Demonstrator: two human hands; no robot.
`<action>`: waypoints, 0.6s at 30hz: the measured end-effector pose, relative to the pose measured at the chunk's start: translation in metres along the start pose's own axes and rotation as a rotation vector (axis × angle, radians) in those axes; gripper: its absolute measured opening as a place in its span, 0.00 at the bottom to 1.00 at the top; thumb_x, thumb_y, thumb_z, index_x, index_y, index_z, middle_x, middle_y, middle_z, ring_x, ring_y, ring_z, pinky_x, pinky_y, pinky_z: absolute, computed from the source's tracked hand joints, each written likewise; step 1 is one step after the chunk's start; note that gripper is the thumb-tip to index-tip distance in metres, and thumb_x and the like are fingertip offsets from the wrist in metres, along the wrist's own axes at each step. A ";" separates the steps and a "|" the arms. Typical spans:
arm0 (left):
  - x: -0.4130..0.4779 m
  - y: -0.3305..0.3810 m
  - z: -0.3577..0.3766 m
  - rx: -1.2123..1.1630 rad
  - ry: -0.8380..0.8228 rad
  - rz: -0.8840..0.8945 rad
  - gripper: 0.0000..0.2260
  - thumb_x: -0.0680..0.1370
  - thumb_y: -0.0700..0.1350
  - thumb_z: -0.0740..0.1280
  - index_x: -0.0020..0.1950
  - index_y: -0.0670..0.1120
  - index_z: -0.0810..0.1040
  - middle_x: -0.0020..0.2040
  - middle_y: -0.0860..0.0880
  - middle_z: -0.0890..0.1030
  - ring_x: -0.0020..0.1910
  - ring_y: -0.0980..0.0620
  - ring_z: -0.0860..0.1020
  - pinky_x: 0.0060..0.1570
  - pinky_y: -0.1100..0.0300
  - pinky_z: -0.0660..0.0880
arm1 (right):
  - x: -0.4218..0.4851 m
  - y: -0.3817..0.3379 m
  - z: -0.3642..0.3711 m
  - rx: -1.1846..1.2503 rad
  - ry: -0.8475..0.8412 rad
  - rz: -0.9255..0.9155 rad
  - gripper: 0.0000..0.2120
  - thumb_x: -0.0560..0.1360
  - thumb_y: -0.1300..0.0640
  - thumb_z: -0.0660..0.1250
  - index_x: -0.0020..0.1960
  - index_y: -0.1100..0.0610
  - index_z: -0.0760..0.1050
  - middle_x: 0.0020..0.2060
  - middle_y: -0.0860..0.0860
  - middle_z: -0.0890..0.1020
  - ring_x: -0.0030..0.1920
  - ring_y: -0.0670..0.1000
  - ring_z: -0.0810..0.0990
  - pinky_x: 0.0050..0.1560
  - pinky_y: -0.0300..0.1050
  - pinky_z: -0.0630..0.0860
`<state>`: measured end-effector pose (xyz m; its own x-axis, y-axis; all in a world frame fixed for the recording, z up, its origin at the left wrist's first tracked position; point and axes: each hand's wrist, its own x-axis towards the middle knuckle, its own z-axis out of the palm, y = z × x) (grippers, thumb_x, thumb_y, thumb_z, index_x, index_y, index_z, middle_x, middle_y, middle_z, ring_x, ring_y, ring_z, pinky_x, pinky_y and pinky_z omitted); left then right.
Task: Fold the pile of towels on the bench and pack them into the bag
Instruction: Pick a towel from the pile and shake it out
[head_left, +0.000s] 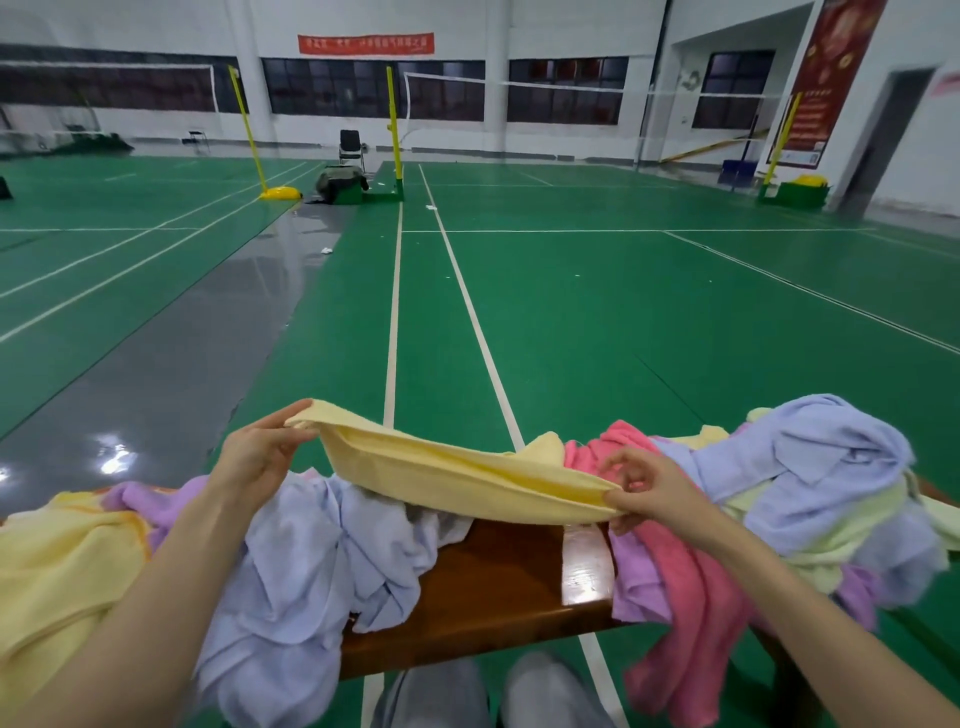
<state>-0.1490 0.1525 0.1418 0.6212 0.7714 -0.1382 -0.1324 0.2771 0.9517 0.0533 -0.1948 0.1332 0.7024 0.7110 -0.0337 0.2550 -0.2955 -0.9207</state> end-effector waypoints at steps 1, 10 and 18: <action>0.000 0.002 -0.003 0.035 0.012 0.013 0.24 0.72 0.21 0.57 0.67 0.33 0.69 0.32 0.52 0.83 0.31 0.60 0.81 0.38 0.73 0.77 | -0.002 -0.007 -0.005 0.049 -0.048 -0.047 0.14 0.71 0.74 0.66 0.53 0.60 0.75 0.38 0.61 0.74 0.31 0.51 0.81 0.33 0.42 0.81; 0.003 0.006 -0.013 0.301 0.115 0.275 0.13 0.74 0.34 0.69 0.58 0.33 0.77 0.45 0.44 0.81 0.42 0.55 0.78 0.41 0.74 0.76 | -0.001 -0.034 -0.019 -0.112 -0.220 -0.196 0.14 0.73 0.73 0.65 0.47 0.57 0.83 0.38 0.54 0.80 0.35 0.47 0.81 0.42 0.37 0.79; 0.007 0.025 -0.001 0.639 0.149 0.469 0.08 0.77 0.40 0.66 0.51 0.35 0.79 0.37 0.45 0.78 0.36 0.51 0.74 0.37 0.64 0.70 | 0.016 -0.034 -0.029 -0.496 0.030 -0.324 0.14 0.66 0.62 0.76 0.36 0.45 0.77 0.36 0.47 0.80 0.39 0.41 0.77 0.42 0.34 0.73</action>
<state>-0.1491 0.1658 0.1644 0.4955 0.8067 0.3221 0.1418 -0.4410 0.8863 0.0753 -0.1921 0.1750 0.5537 0.7986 0.2361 0.7343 -0.3345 -0.5906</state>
